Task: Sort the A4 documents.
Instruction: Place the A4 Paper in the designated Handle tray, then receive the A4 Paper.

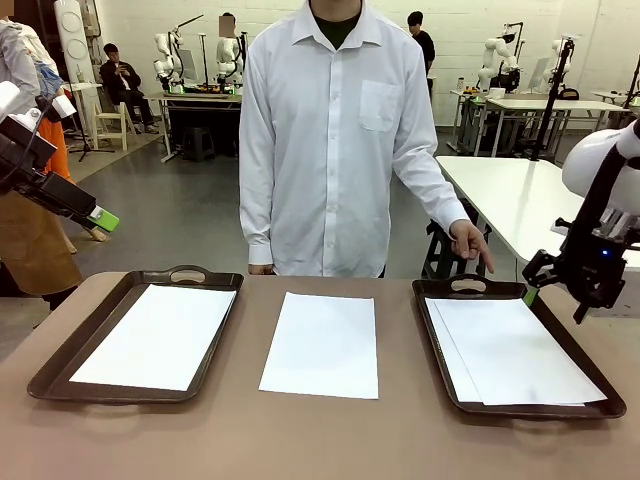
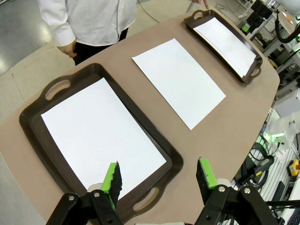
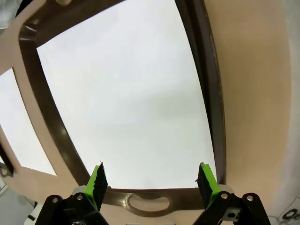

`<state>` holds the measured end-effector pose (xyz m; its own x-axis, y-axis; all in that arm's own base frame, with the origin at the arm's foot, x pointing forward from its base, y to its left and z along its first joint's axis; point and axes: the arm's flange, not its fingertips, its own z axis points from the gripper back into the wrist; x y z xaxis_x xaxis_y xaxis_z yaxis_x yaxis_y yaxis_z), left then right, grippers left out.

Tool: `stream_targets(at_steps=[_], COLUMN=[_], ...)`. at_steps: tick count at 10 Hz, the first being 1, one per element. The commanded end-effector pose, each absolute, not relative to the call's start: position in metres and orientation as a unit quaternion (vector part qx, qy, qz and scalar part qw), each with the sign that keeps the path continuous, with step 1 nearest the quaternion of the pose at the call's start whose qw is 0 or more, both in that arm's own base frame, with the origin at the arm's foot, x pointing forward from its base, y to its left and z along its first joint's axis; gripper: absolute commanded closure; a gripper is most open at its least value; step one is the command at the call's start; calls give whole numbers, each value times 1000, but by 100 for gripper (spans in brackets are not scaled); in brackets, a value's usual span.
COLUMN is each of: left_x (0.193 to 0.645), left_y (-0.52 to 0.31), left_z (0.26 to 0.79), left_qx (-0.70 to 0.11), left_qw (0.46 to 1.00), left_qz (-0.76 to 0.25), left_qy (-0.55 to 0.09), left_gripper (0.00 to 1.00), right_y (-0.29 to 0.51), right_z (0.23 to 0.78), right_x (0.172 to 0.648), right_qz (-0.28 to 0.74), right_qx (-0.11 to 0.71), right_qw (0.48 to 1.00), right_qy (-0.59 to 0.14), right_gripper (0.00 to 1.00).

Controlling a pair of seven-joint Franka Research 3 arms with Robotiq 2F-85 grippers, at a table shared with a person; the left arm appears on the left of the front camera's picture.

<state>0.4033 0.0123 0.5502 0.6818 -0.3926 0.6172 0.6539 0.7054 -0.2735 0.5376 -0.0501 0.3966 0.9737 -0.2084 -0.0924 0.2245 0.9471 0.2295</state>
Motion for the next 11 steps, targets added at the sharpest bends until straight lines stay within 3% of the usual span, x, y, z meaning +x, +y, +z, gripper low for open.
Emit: stream_targets(at_steps=[1, 11], left_x=[403, 403], left_y=[13, 13], left_z=[549, 549], left_qx=[-239, -239], left_qw=[882, 882], left_qz=[-305, -305], left_qy=[-269, -269], left_gripper=[17, 17], right_y=[-33, -50], right_z=[393, 397], right_x=[535, 538], right_qz=[-118, -110], right_qx=[127, 120], right_qw=[985, 986], right_qy=[24, 33], right_gripper=[0, 0])
